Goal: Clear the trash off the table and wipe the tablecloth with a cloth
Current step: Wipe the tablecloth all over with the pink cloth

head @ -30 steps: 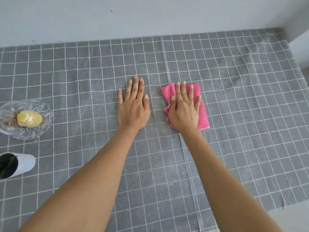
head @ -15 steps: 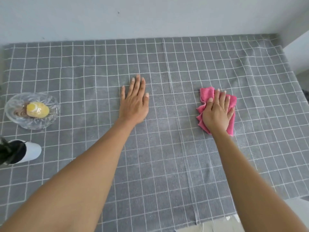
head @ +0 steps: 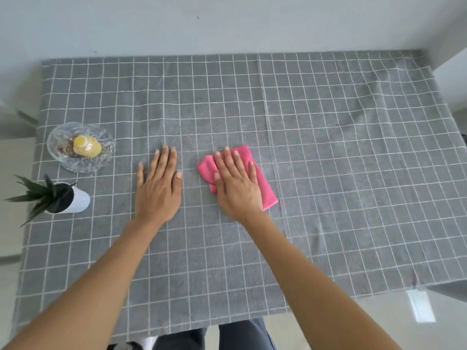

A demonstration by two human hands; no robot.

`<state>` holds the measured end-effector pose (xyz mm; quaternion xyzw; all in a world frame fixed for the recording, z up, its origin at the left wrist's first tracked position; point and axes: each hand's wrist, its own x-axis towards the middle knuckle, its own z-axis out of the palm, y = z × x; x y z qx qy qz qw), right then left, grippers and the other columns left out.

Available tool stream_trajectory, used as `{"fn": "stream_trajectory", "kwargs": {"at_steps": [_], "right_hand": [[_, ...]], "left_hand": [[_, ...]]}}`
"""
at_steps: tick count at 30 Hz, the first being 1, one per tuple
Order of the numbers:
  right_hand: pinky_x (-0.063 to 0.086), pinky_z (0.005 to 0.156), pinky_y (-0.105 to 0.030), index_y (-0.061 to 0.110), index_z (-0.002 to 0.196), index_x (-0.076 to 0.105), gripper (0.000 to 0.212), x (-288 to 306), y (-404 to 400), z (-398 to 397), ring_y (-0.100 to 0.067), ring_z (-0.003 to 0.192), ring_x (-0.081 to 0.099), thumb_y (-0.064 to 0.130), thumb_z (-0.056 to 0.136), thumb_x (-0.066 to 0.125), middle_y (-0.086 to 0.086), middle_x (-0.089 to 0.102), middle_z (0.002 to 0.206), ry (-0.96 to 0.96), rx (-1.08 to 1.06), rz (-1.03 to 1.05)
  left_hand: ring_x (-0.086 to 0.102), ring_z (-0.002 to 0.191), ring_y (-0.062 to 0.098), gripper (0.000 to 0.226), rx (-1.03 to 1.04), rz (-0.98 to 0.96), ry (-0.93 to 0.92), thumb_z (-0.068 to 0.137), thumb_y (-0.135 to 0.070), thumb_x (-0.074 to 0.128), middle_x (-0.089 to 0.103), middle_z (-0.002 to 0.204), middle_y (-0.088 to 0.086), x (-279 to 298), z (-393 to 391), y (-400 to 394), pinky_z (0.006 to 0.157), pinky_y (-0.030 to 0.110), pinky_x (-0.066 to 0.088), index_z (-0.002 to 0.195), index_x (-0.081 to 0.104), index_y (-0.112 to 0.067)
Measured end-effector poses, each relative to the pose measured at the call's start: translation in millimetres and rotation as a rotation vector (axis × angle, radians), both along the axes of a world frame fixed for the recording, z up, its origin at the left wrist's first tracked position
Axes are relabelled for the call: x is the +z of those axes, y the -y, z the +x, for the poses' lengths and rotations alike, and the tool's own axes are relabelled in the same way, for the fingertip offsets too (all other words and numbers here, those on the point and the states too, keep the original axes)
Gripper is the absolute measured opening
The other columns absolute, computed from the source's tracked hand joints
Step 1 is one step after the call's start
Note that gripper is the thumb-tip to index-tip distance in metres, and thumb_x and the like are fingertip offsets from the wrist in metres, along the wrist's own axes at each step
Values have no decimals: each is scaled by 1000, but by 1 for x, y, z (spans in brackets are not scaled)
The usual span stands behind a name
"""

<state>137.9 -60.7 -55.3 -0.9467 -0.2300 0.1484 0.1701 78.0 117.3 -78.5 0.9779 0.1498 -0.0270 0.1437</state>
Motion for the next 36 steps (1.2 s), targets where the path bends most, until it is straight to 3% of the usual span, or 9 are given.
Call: {"fn": "stream_trajectory", "kwargs": {"at_steps": [4, 7, 12, 20, 24, 27, 30, 32, 36], "right_hand": [[-9, 119, -45, 26, 154, -2, 55, -2, 34, 20, -14, 146, -14, 38, 103, 15, 5, -10, 160, 20, -34, -94], [-11, 117, -44, 26, 152, -9, 54, -3, 75, 40, -16, 144, -19, 37, 101, 7, 3, -15, 159, 34, -196, -150], [-6, 119, -45, 28, 153, 0, 53, -7, 141, 49, -15, 147, -11, 40, 102, 7, 4, -6, 161, 70, -551, -125], [-11, 117, -45, 24, 154, 2, 56, -6, 95, 19, -15, 148, -10, 40, 102, 14, 2, -7, 162, 5, -1026, -8], [-14, 116, -44, 24, 153, -2, 55, -3, 45, -25, -16, 147, -15, 38, 102, 12, 3, -11, 160, -15, -789, 1], [-12, 117, -45, 27, 153, -5, 55, -1, -2, -72, -17, 146, -17, 39, 101, 10, 6, -13, 159, -17, -344, -2], [-10, 119, -42, 29, 153, 7, 54, 1, -8, -89, -11, 146, -13, 37, 101, 12, 9, -3, 160, -6, 28, 25], [-10, 119, -41, 31, 152, 1, 53, 0, 18, -73, -9, 145, -17, 38, 101, 9, 11, -8, 158, 13, 53, -16], [-11, 119, -42, 29, 153, -3, 55, -5, 50, -50, -12, 145, -17, 40, 98, 2, 9, -9, 160, 13, -308, -97]], "left_hand": [[-9, 146, 7, 55, -6, 11, -18, 99, -41, 5, -7, 158, -9, 1, -1, -1, 118, 41, -9, 152, -2, -25], [-10, 146, 8, 56, -14, 13, -22, 99, -41, 3, -8, 158, -9, 2, -1, -1, 118, 41, -10, 152, -2, -25], [-9, 146, 8, 55, -7, 25, -7, 100, -40, 6, -7, 159, -8, 1, -2, -1, 119, 42, -8, 152, -1, -24], [-10, 146, 9, 55, 20, -1, -14, 99, -39, 6, -8, 159, -4, 3, -7, -2, 117, 41, -11, 151, -4, -22], [-8, 147, 10, 58, 26, -25, -3, 99, -42, 5, -3, 160, -3, 4, -50, -10, 118, 41, -11, 152, 0, -20], [-6, 147, 9, 58, 20, 2, -29, 98, -42, 3, -1, 160, -5, 4, -72, -16, 118, 40, -10, 152, -1, -22], [-5, 147, 8, 58, 23, 2, -20, 98, -42, 4, -1, 160, -6, 6, -72, -16, 118, 39, -10, 152, 0, -23], [-8, 146, 7, 57, 14, 2, -22, 98, -42, 4, -3, 160, -7, 6, -71, -16, 117, 37, -12, 152, -2, -24], [-9, 146, 8, 55, 24, 29, -23, 99, -40, 4, -5, 160, -7, 4, -73, -16, 118, 38, -12, 151, -5, -24]]}}
